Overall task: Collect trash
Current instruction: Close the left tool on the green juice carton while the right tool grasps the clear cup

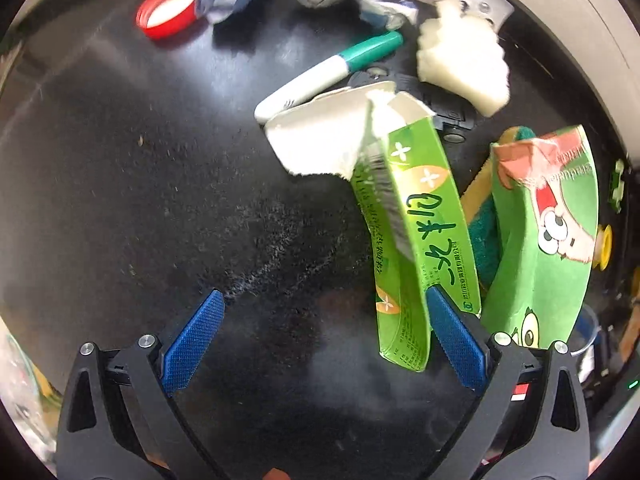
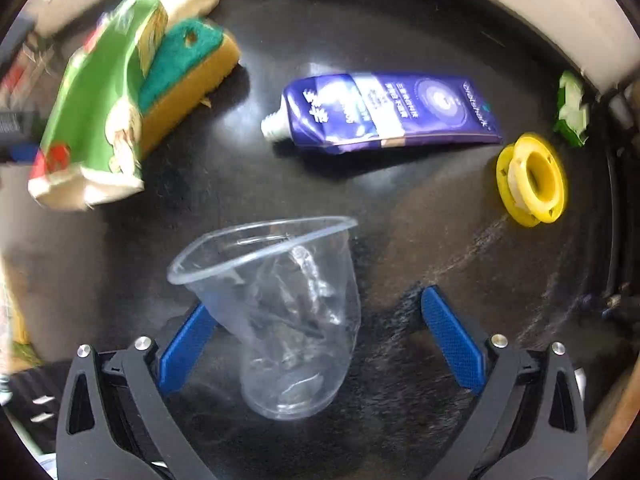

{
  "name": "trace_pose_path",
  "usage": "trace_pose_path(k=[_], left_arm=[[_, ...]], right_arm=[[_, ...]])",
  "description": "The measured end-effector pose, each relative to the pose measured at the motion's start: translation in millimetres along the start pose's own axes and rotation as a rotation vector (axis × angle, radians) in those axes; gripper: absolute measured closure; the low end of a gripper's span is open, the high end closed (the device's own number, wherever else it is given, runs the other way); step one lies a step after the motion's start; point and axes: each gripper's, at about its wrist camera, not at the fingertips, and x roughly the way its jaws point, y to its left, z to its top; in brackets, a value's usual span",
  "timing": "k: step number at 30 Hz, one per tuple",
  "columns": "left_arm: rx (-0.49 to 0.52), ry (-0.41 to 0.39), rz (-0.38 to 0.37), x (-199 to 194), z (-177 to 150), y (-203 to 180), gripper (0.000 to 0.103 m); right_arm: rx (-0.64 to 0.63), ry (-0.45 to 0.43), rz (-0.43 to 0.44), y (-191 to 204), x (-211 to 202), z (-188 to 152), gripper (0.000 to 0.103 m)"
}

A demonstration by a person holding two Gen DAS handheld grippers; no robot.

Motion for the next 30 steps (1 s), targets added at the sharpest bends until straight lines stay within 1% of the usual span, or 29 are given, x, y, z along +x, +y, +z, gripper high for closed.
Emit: trace_pose_path(k=[1, 2, 3, 4, 7, 8, 11, 12, 14, 15, 16, 19, 21, 24, 30], left_arm=[[-0.025, -0.019, -0.008, 0, -4, 14, 0.005], [-0.048, -0.016, -0.014, 4, -4, 18, 0.005], [-0.037, -0.027, -0.008, 5, 2, 29, 0.005], [-0.03, -0.03, 0.001, 7, -6, 33, 0.005], [-0.032, -0.028, 0.0, 19, -10, 40, 0.005], [-0.035, -0.006, -0.011, 20, -12, 37, 0.005], [-0.036, -0.005, -0.019, 27, -15, 43, 0.005], [-0.038, 0.003, -0.034, 20, -16, 47, 0.005], [-0.038, 0.013, -0.044, 21, -21, 51, 0.005], [-0.041, 0.046, -0.062, 9, -30, 50, 0.005], [-0.041, 0.05, -0.062, 9, -35, 52, 0.005], [-0.059, 0.045, -0.058, 11, -42, 56, 0.005], [-0.077, 0.055, -0.059, 4, -54, 46, 0.005], [-0.058, 0.055, -0.055, 0, -59, 42, 0.005], [-0.022, 0.015, -0.052, -10, -66, 36, 0.005]], right_arm=[[-0.008, 0.004, -0.005, 2, 1, 0, 0.005], [-0.016, 0.006, -0.002, 4, 3, 0, 0.005], [-0.018, 0.004, -0.002, 5, 4, 0, 0.005], [-0.02, 0.003, -0.002, 6, 5, 1, 0.005], [-0.013, 0.0, -0.004, 9, 8, 3, 0.005], [-0.014, -0.004, -0.004, 11, 9, 4, 0.005], [-0.026, -0.02, -0.004, 6, 4, 2, 0.005], [-0.032, -0.021, -0.002, 4, 2, 2, 0.005], [-0.042, -0.028, 0.001, 4, 2, 1, 0.005], [-0.043, -0.033, 0.002, 6, 3, 3, 0.005], [-0.043, -0.037, 0.004, 3, 2, -1, 0.005], [-0.044, -0.044, 0.006, 4, 3, 0, 0.005], [-0.039, -0.049, 0.009, 1, 0, -6, 0.005], [-0.03, -0.045, 0.006, 3, 1, -6, 0.005], [-0.038, -0.03, 0.002, 4, 3, 11, 0.005]])
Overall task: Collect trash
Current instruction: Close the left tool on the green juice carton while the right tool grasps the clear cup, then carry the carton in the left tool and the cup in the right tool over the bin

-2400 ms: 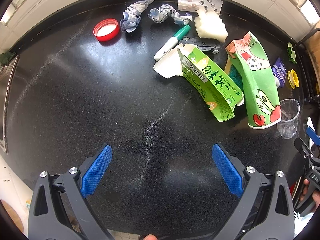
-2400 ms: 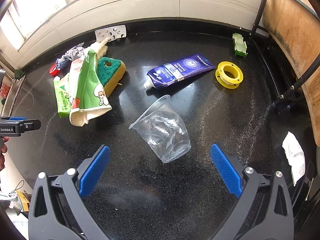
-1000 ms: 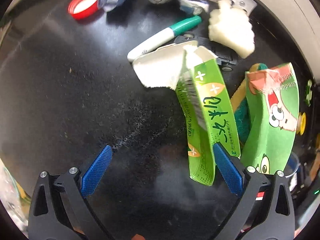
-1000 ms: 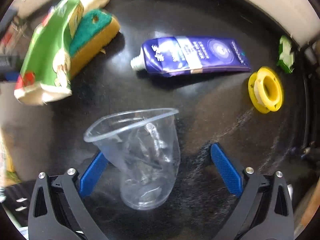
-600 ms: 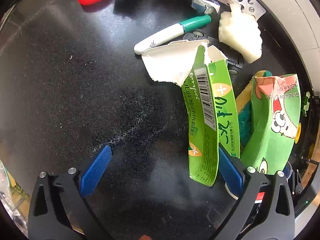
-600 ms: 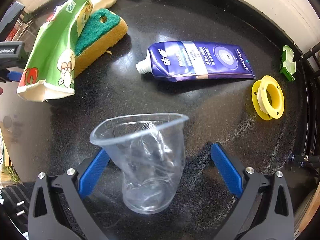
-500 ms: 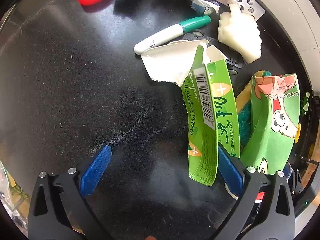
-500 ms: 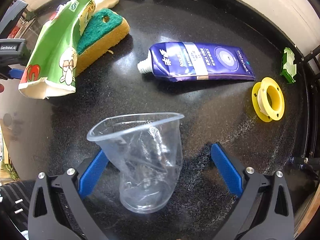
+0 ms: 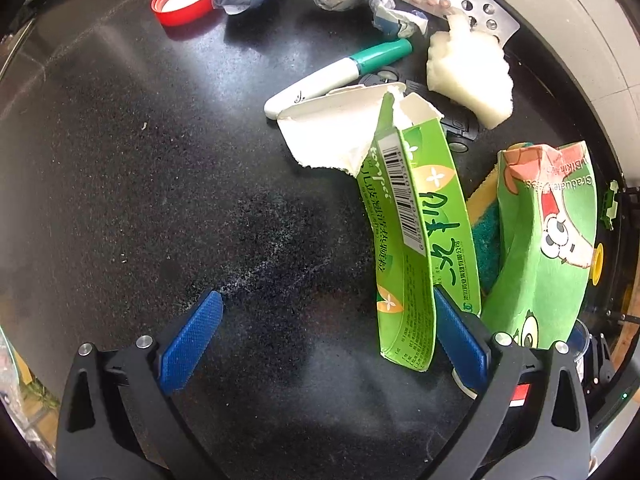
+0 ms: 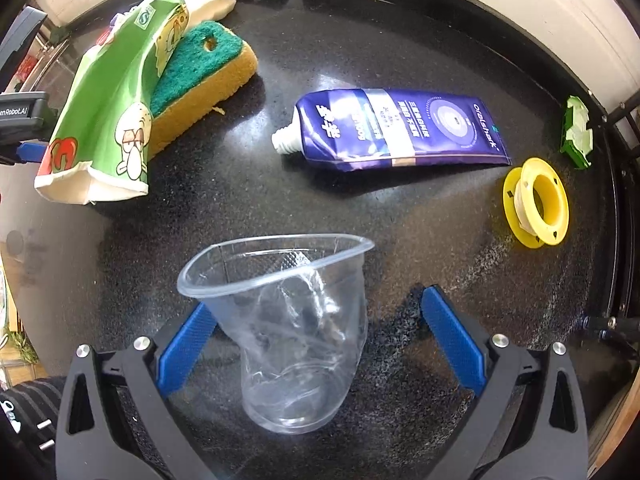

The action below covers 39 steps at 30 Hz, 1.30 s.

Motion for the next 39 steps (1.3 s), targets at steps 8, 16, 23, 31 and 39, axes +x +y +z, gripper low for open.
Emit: trace_pose_path(k=[8, 16, 23, 31, 39], left_arm=[[0.025, -0.076, -0.006, -15, -18, -1, 0.005], [0.071, -0.083, -0.221, -42, -42, 9, 0.079], [0.189, -0.153, -0.158, -92, -81, 20, 0.081], [0.136, -0.212, -0.144, -129, -88, 87, 0.081], [-0.056, -0.291, -0.112, -169, -95, 188, 0.08]], right_arm=[[0.033, -0.044, -0.007, 3, -4, 1, 0.005], [0.16, -0.083, -0.019, 15, -18, -5, 0.061], [0.333, -0.17, -0.034, 5, -58, -19, 0.065], [0.318, -0.297, -0.052, 26, -114, 24, 0.065], [0.112, -0.314, 0.043, 139, -112, 97, 0.064]])
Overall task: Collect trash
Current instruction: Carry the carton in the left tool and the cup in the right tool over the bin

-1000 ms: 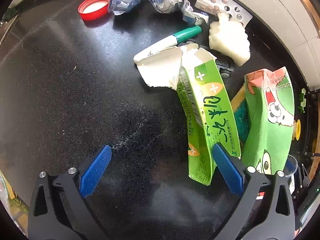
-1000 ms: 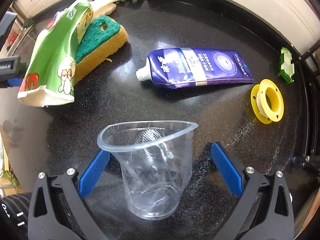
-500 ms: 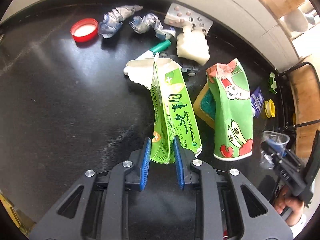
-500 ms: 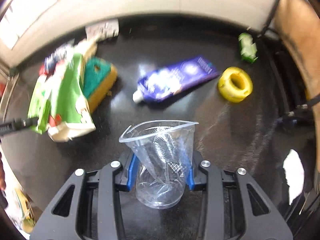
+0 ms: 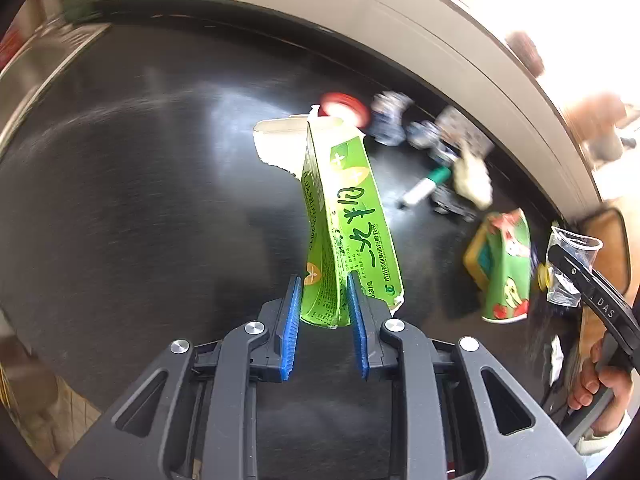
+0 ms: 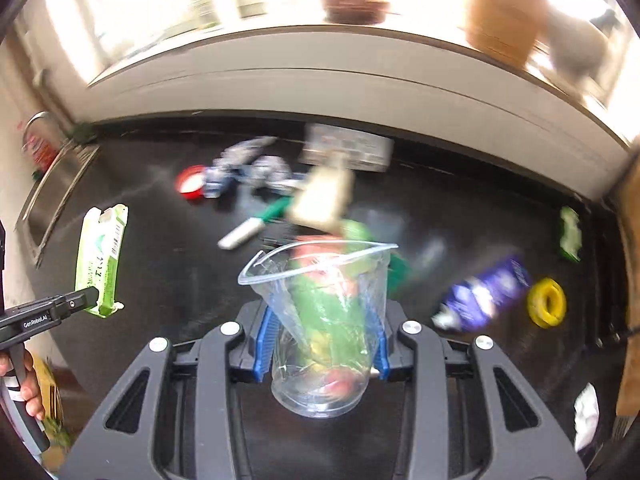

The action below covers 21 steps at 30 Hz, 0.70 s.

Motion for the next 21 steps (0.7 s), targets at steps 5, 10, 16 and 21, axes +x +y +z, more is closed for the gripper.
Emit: trace_pose_path(k=[5, 10, 16, 21], left_arm=[[-0.173, -0.052, 0.076, -40, -20, 97, 0.08], [-0.355, -0.087, 0.167, -76, -60, 191, 0.081], [-0.568, -0.103, 0.257, -114, -130, 295, 0.081], [-0.73, -0.102, 0.306, -132, -193, 354, 0.081]], right_arm=[[-0.18, 0.029, 0.109, 113, 31, 20, 0.064], [-0.327, 0.082, 0.19, 214, 60, 20, 0.064], [-0.492, 0.143, 0.275, 323, 78, -3, 0.064], [-0.64, 0.2, 0.374, 415, 77, -39, 0.064]])
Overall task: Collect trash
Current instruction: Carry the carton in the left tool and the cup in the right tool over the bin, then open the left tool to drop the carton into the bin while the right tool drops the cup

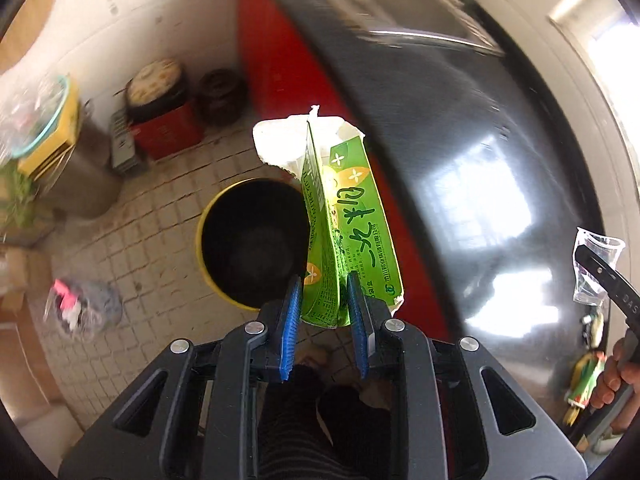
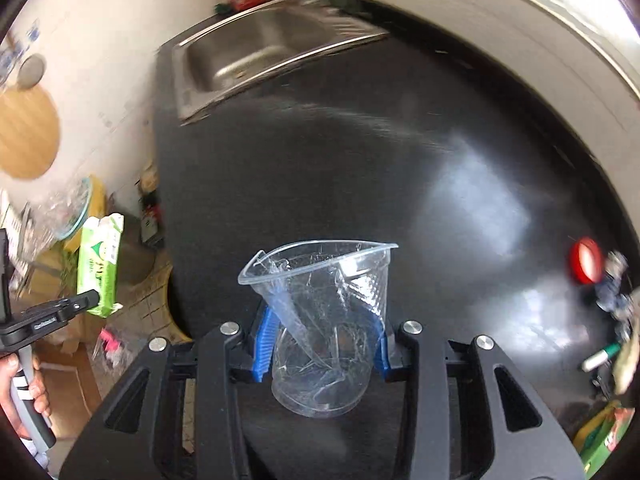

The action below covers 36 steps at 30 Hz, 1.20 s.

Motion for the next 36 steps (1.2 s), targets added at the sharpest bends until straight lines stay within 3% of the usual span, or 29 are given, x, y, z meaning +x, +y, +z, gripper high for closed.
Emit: trace_pose_path(k=[9, 17, 24, 36], left_arm=[[-0.161, 0.04, 0.043, 16, -35, 93, 0.081], [-0.218, 0.113, 0.042, 66, -43, 102, 0.08], [-0.211, 0.154, 0.033, 96, -51, 98, 0.08], [-0.218, 0.164, 0.005, 118, -50, 101, 0.08]], right_arm=[[-0.241, 0.087, 0.123, 146, 53, 30, 0.064], [-0.396, 0.207, 0.148, 234, 111, 34, 0.064], [-0.449, 0.272, 0.114, 245, 135, 20, 0.064], [-0.485, 0.289, 0.096, 251, 151, 13, 0.064]])
